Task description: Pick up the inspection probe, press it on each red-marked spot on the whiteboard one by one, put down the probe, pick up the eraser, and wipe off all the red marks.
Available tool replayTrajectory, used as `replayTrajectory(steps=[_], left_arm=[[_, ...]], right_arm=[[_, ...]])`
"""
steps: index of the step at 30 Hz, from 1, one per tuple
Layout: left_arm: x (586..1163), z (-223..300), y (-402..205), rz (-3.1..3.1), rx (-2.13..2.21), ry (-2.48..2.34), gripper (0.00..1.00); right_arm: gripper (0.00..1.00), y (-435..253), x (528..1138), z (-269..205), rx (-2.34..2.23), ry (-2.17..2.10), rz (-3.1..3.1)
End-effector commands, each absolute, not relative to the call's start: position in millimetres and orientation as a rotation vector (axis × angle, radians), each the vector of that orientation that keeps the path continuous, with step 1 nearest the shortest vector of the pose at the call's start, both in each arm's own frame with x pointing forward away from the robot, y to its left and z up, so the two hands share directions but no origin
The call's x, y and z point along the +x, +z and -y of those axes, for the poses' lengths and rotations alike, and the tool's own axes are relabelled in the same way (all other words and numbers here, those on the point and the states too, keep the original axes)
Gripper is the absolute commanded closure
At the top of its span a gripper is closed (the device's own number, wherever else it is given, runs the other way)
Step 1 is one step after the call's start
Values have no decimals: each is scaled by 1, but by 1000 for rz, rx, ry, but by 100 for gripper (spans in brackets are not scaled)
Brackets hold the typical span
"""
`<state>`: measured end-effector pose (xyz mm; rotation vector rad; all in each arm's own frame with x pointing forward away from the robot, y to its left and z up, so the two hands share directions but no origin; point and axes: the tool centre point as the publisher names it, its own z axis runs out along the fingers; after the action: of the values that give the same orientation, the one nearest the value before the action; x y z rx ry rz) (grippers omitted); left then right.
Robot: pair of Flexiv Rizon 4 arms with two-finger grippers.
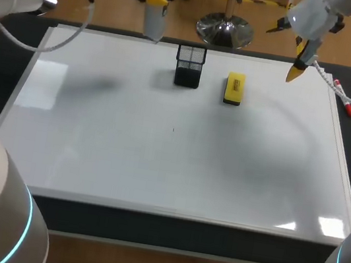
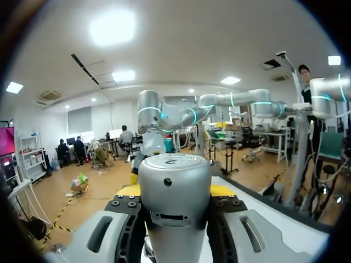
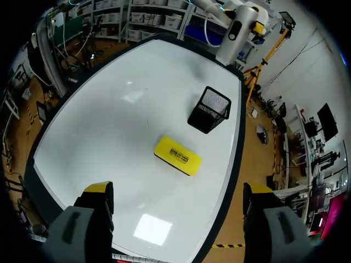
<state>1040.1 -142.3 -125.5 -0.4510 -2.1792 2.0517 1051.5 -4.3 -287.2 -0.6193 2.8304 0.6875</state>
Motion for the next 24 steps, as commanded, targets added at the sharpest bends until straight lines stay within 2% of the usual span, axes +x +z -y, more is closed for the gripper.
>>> replayTrajectory(steps=[1, 11, 24], left_arm=[[1042, 165, -127, 2174, -427, 2099, 100], [1056, 201, -136, 2162, -390, 2152, 100], [1066, 223, -149, 2179, -314, 2192, 100]], right_arm=[[0, -287, 1052, 5, -623, 684, -2834], [0, -287, 1052, 5, -623, 684, -2834], [0, -287, 1052, 5, -623, 684, -2834]])
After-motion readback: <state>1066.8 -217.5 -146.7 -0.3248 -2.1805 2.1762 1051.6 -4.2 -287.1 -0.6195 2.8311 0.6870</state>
